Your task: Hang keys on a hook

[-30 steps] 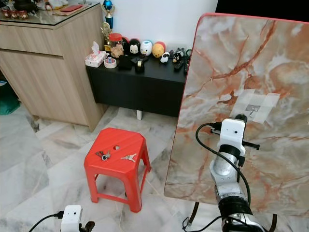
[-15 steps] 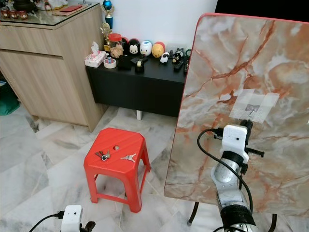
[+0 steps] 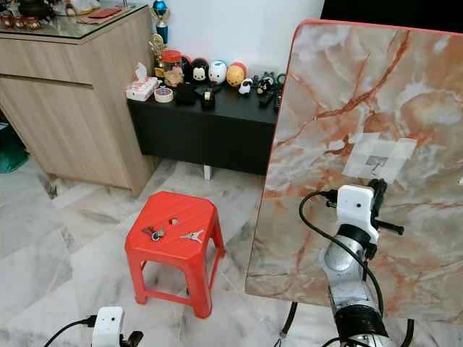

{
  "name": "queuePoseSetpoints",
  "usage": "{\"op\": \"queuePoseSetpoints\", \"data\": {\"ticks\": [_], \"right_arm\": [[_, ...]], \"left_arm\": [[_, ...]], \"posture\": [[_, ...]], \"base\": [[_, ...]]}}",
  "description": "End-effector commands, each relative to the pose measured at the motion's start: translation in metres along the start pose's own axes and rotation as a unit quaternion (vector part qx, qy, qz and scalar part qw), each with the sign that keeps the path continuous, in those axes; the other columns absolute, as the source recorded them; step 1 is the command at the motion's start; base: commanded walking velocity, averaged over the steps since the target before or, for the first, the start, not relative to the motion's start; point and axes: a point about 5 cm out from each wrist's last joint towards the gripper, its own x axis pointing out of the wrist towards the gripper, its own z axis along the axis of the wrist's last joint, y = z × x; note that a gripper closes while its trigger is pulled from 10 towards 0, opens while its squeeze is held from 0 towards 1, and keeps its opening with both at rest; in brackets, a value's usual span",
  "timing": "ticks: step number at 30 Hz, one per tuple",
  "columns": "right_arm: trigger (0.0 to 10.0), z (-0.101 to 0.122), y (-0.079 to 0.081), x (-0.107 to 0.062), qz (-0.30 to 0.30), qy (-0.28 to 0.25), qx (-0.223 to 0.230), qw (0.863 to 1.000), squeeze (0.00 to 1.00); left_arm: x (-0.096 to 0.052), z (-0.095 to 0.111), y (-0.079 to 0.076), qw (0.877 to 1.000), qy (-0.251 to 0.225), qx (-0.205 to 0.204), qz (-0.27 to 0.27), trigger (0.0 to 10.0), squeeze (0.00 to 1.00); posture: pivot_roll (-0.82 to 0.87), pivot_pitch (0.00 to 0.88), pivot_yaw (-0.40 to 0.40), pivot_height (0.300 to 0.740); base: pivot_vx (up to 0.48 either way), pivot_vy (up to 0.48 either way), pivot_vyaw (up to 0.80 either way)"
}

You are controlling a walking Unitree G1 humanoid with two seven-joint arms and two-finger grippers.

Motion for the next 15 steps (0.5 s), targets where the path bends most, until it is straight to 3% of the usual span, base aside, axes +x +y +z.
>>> {"op": "queuePoseSetpoints", "data": {"ticks": [1,15], "right_arm": [[10.0,0.009,-0.003,0.008,-0.009,-0.019,-0.002,1.0,0.0],[10.0,0.015,0.007,0.015,0.022,-0.009,-0.016,1.0,0.0]], "left_arm": [[0.0,0.0,-0.002,1.0,0.0,-0.001,-0.003,10.0,0.0],[0.0,-0.001,-0.002,1.0,0.001,-0.004,-0.001,10.0,0.0]], "posture": [[0.04,0.0,-0.074,0.74],[0.05,0.0,-0.073,0.74]], "base": [[0.0,0.0,0.0],[0.0,0.0,0.0]]}}
